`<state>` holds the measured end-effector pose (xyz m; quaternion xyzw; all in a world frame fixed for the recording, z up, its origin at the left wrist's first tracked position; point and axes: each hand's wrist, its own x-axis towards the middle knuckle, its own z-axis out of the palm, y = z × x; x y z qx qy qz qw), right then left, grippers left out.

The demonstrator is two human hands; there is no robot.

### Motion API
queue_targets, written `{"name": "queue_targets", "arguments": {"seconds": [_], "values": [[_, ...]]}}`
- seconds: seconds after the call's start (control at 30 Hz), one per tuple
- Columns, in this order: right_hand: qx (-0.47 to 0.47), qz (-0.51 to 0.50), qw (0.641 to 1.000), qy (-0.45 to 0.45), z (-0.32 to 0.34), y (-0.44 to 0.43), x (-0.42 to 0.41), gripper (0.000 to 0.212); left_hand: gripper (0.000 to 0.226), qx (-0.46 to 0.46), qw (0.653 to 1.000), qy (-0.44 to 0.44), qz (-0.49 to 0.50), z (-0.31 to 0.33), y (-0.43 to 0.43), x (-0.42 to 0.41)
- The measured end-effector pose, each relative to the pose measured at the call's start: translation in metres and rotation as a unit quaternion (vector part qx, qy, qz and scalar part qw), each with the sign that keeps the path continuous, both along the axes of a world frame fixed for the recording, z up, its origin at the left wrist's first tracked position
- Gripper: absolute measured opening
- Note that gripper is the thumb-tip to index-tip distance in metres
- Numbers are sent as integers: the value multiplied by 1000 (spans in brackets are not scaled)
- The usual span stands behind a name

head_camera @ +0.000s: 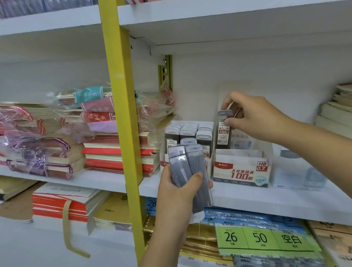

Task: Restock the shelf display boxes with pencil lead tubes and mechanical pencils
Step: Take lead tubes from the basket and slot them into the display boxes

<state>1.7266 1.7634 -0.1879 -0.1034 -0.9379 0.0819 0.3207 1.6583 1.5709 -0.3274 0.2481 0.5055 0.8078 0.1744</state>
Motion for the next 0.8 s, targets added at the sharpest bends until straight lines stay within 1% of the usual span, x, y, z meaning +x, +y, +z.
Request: {"name": "queue_targets", "arguments": {"seconds": [0.03, 0.13, 0.2, 0.37, 0.53, 0.57, 0.63, 0.73, 0.8], "values": [[-8, 3, 1000, 13, 1, 0, 2, 27, 29, -2, 1000, -2, 0, 0, -1, 0], [-35, -4, 995, 96, 13, 5, 13, 27, 29, 0, 1000, 2, 1, 0, -2, 1], [-35, -20, 994, 106, 19, 11, 20, 28, 30, -3, 1000, 5, -1, 0, -1, 2], [22, -49, 998, 19, 11, 20, 22, 27, 32, -4, 1000, -1, -4, 0, -1, 3], [9, -79, 994, -79, 4, 27, 14, 15, 33, -7, 1000, 5, -19, 0, -1, 2], [24, -84, 992, -87, 2, 28, 12, 13, 34, -7, 1000, 6, -21, 0, -1, 2], [99, -109, 986, -79, -2, 29, 9, 2, 33, -7, 1000, 6, -23, 0, -2, 2], [178, -174, 966, -71, -4, 27, 10, 22, 32, -11, 999, 6, -33, 0, -4, 1], [196, -184, 963, -24, -6, 18, 15, 29, 32, -16, 999, 8, -40, 0, -4, 2]]}}
